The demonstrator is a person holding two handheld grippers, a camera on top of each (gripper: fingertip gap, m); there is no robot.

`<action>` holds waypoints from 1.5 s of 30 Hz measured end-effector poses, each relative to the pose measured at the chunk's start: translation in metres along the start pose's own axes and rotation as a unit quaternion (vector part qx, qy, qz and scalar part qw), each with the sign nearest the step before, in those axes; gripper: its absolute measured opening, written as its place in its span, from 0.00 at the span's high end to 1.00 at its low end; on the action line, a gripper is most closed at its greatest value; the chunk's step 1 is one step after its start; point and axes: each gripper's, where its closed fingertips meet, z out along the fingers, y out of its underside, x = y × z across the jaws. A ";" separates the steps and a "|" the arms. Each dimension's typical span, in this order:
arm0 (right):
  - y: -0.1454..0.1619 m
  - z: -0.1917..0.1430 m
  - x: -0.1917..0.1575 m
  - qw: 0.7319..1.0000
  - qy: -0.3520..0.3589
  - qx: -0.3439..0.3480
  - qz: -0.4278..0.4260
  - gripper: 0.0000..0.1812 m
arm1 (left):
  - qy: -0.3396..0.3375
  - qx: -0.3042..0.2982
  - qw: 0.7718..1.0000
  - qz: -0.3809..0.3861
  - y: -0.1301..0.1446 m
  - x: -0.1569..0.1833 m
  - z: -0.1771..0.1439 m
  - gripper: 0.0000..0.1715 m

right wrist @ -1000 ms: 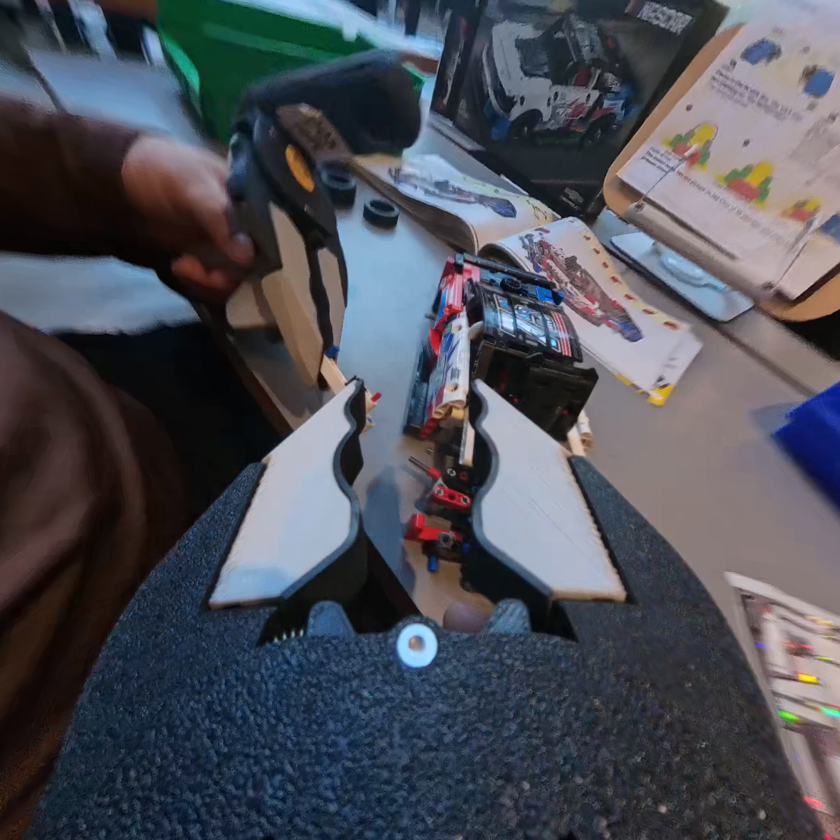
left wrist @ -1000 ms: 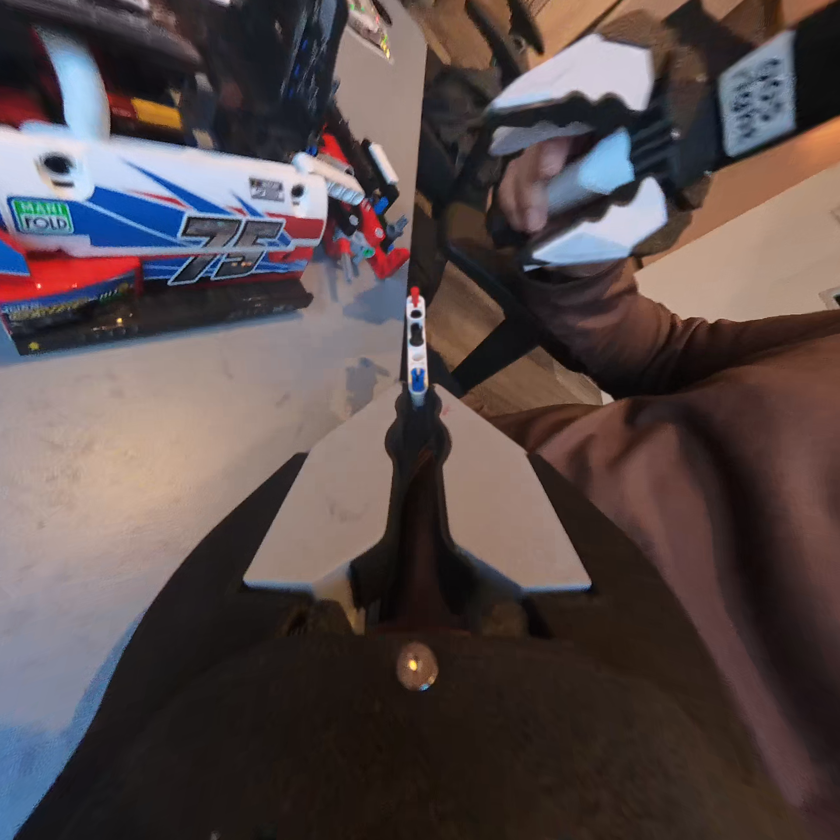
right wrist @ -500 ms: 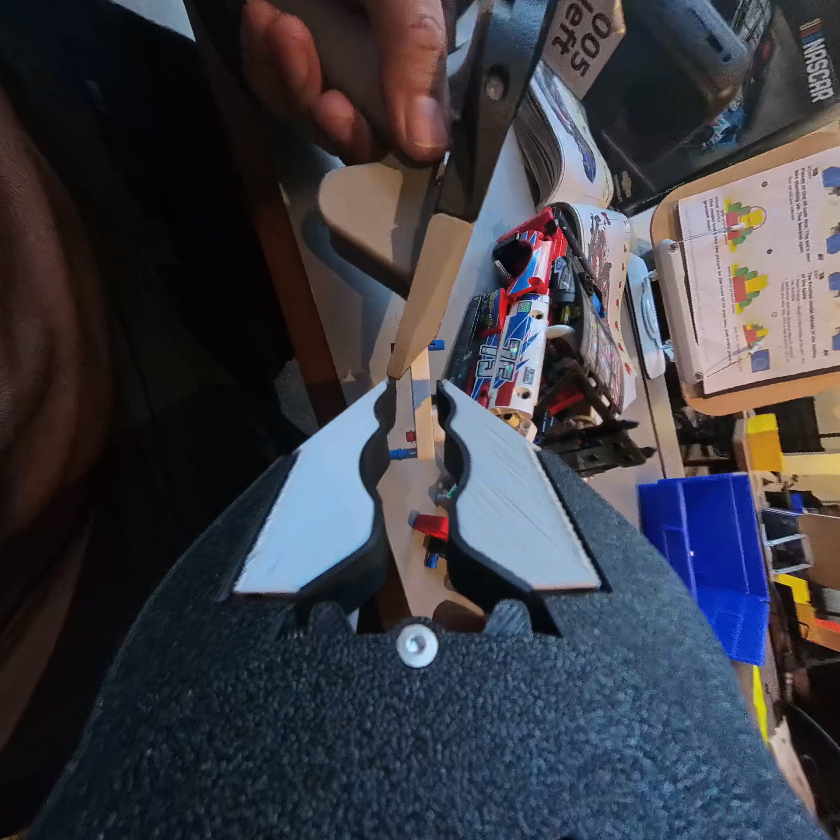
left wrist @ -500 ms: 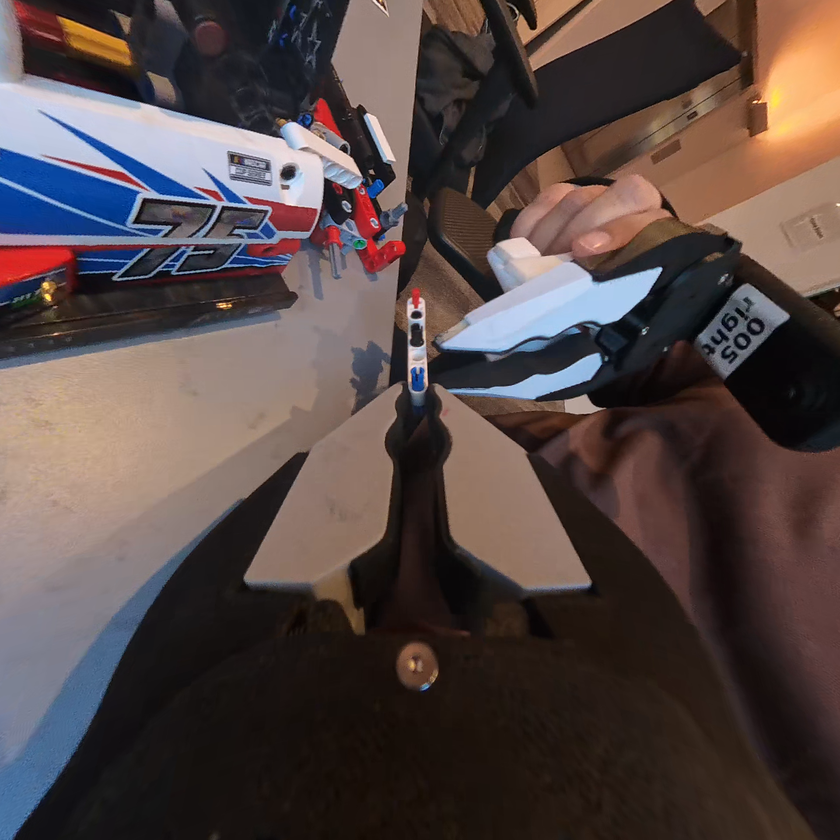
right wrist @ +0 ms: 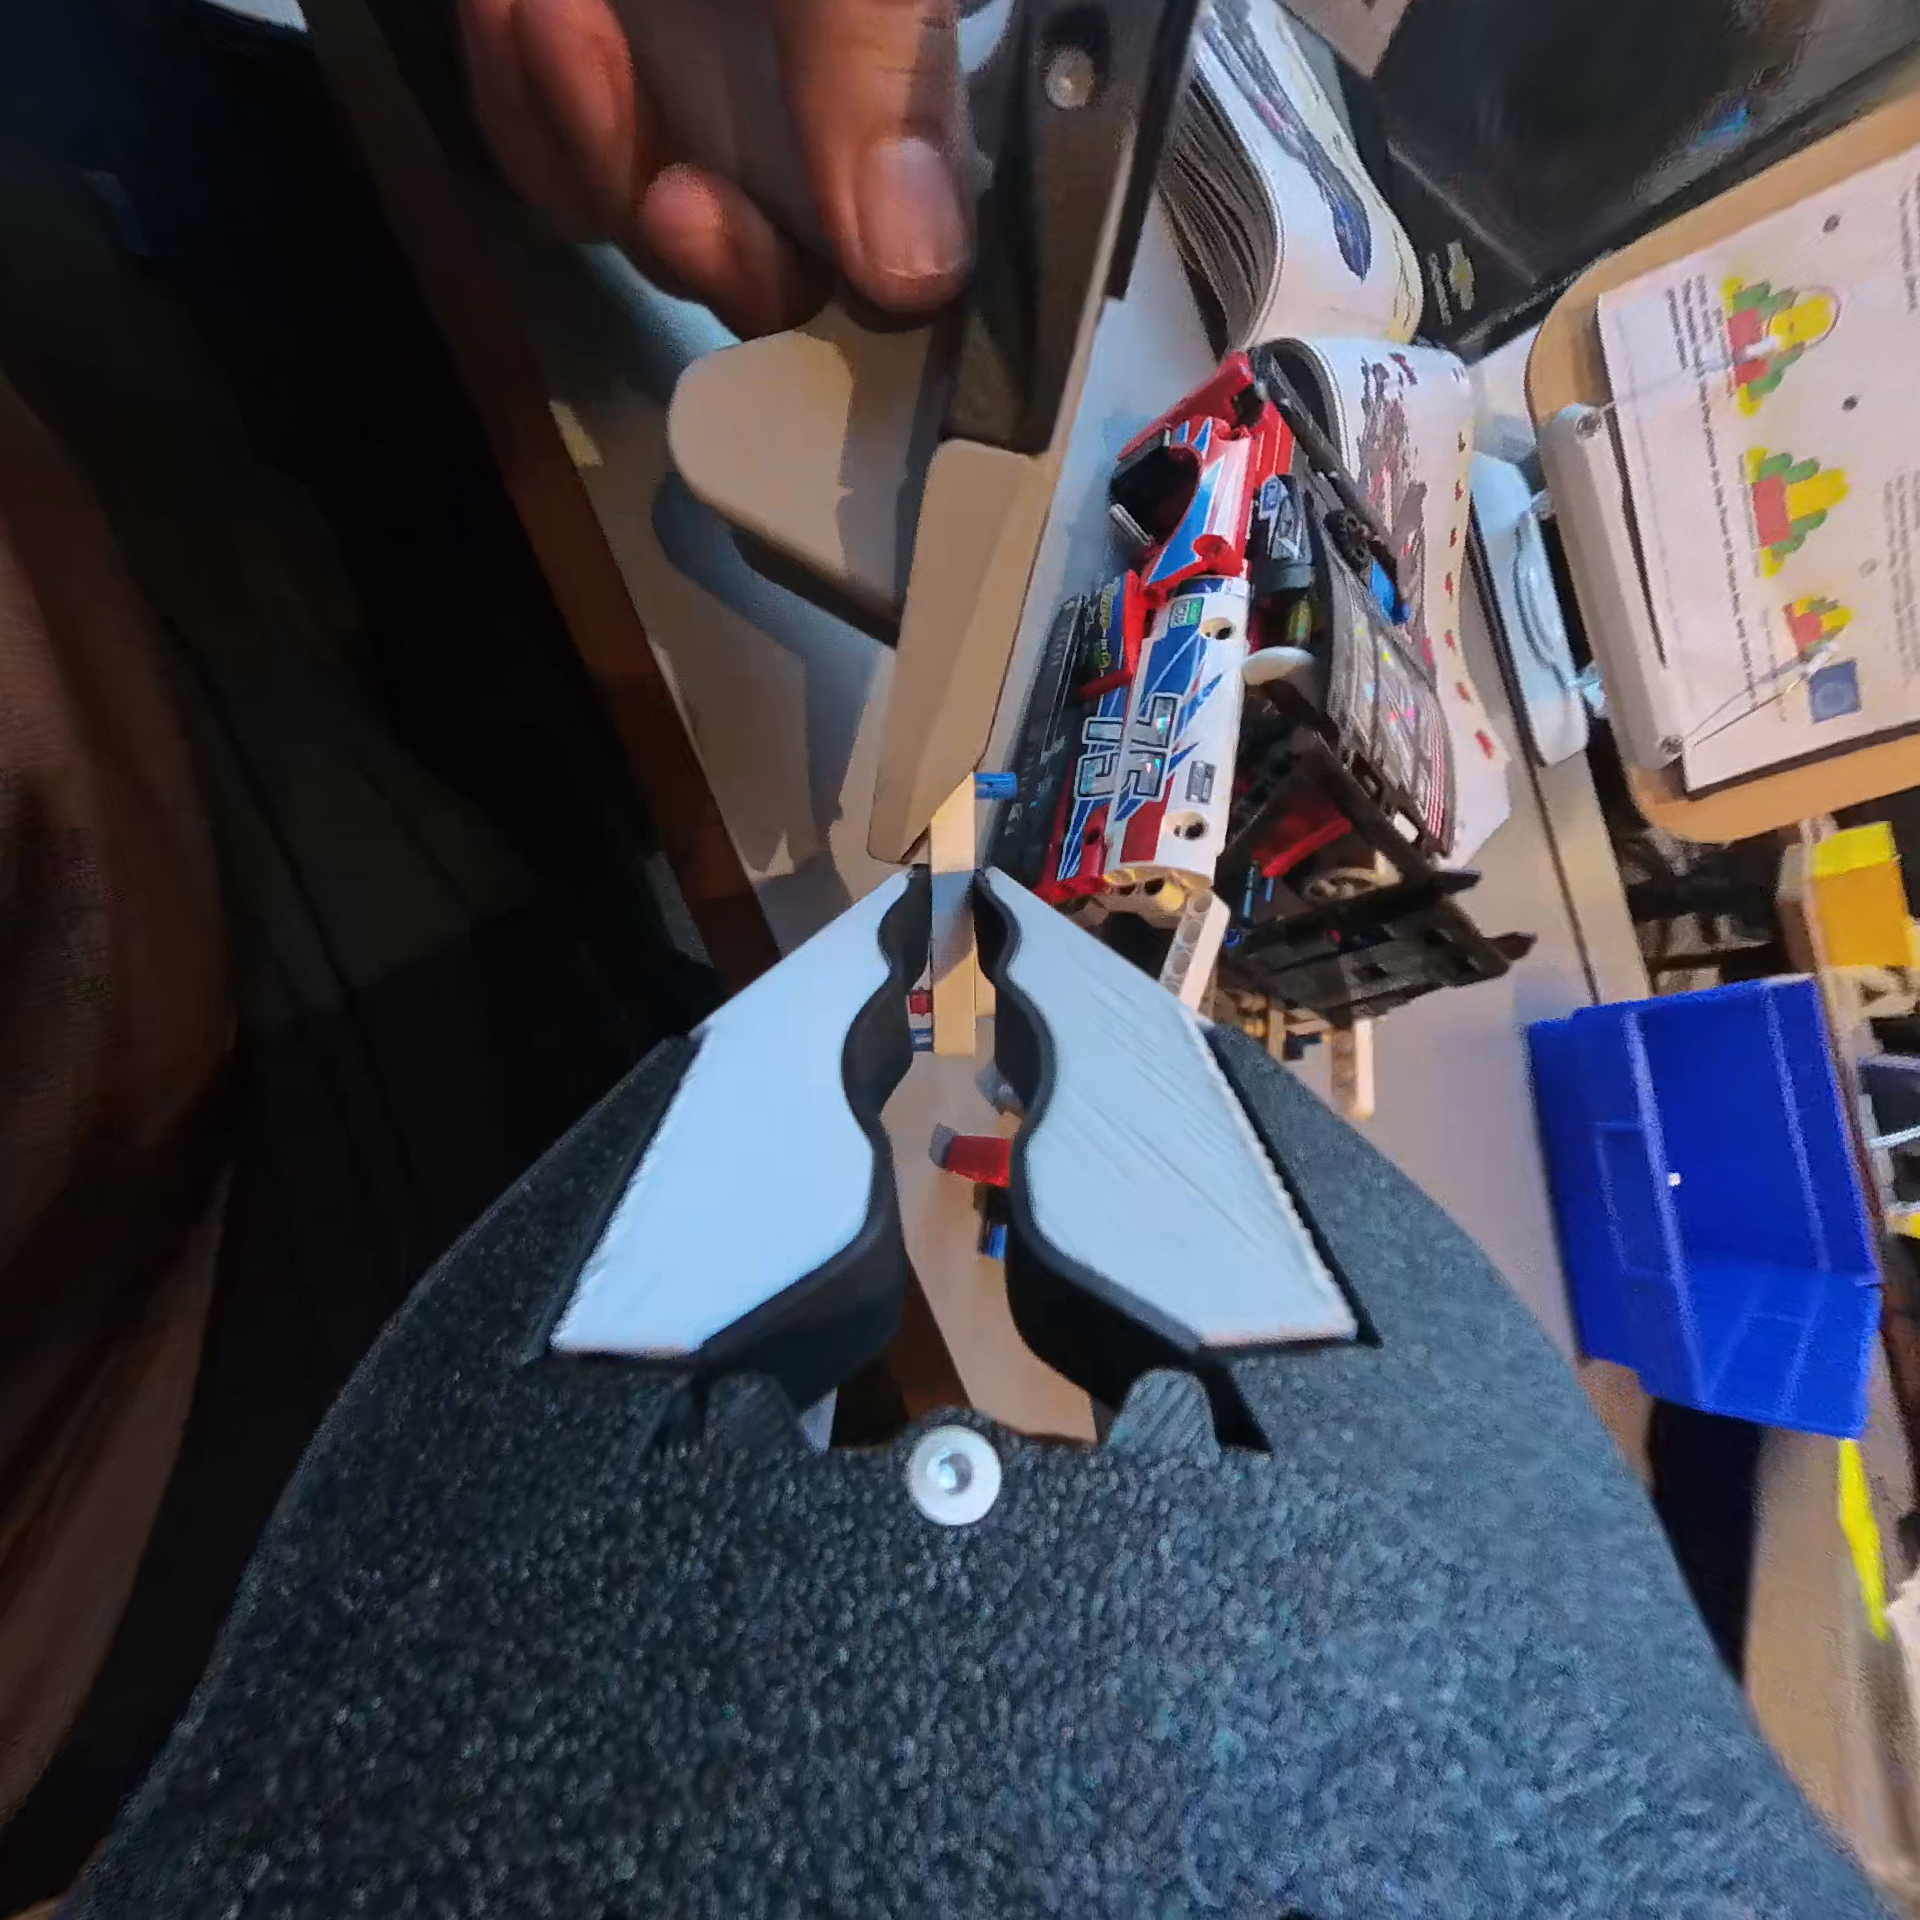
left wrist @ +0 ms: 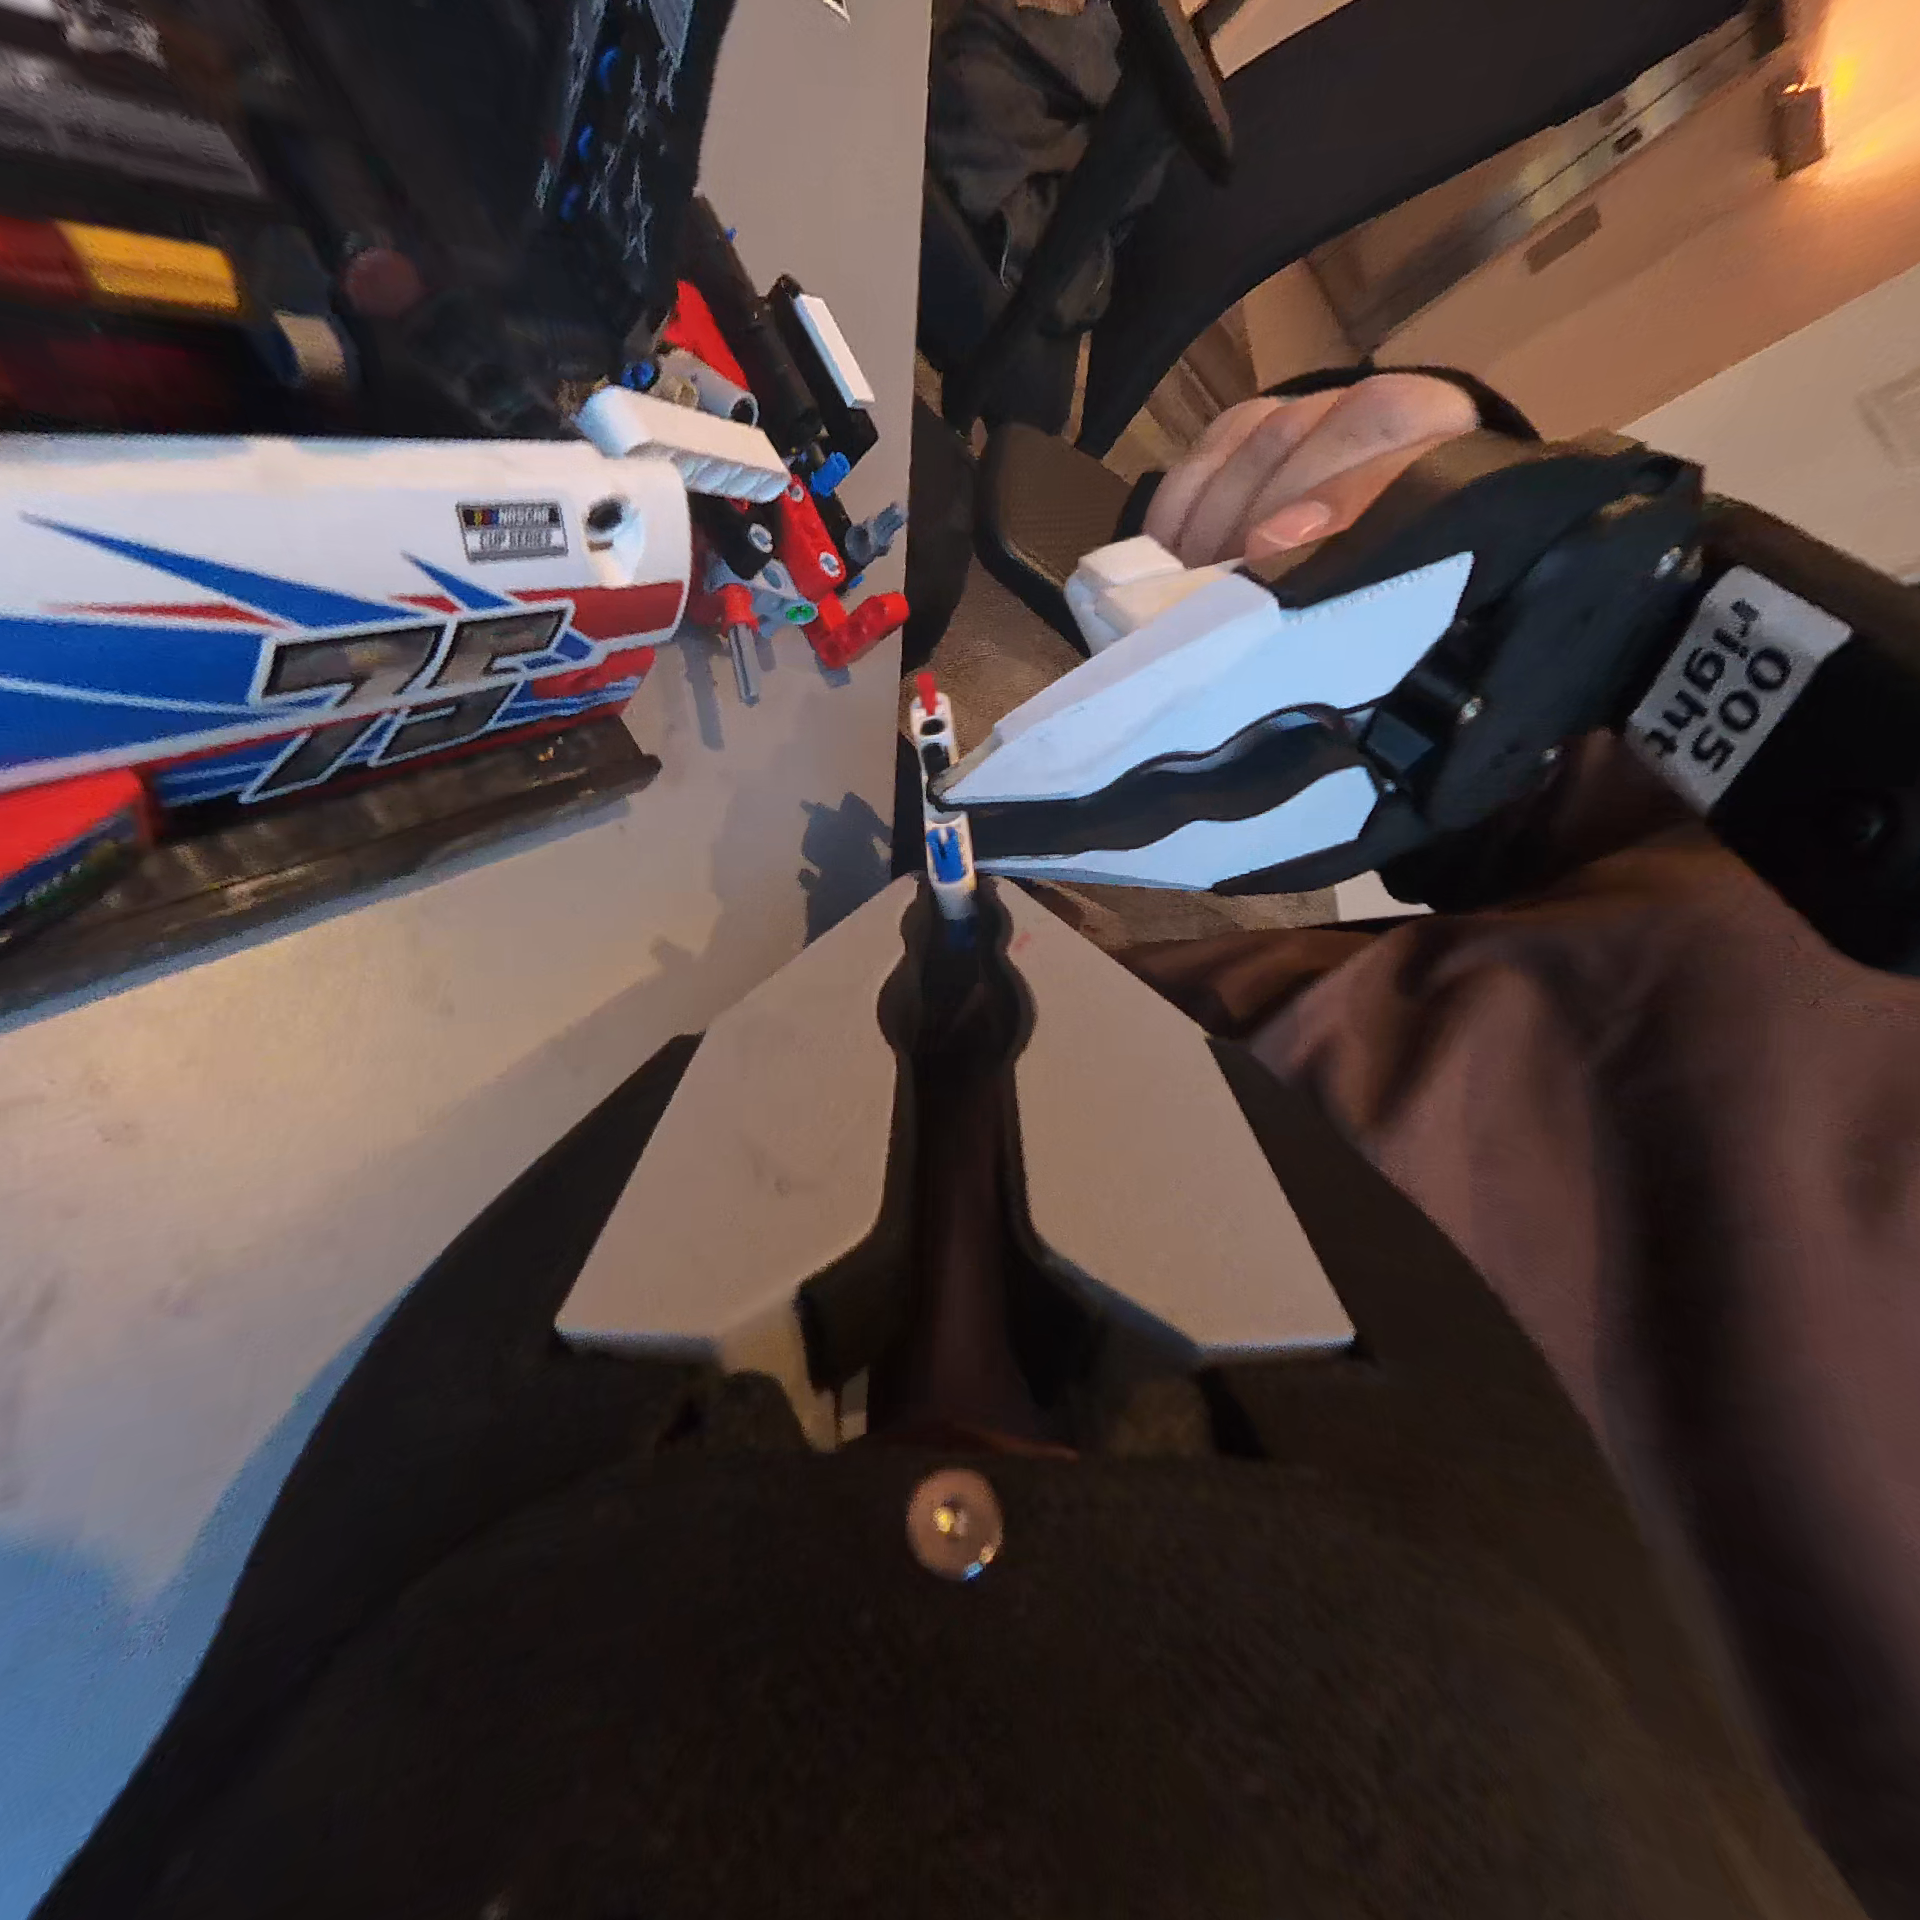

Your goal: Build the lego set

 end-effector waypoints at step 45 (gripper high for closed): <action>0.031 0.014 0.041 0.953 -0.079 -0.046 0.288 0.95 | -0.139 -0.303 0.768 0.547 -0.053 -0.035 0.011 0.79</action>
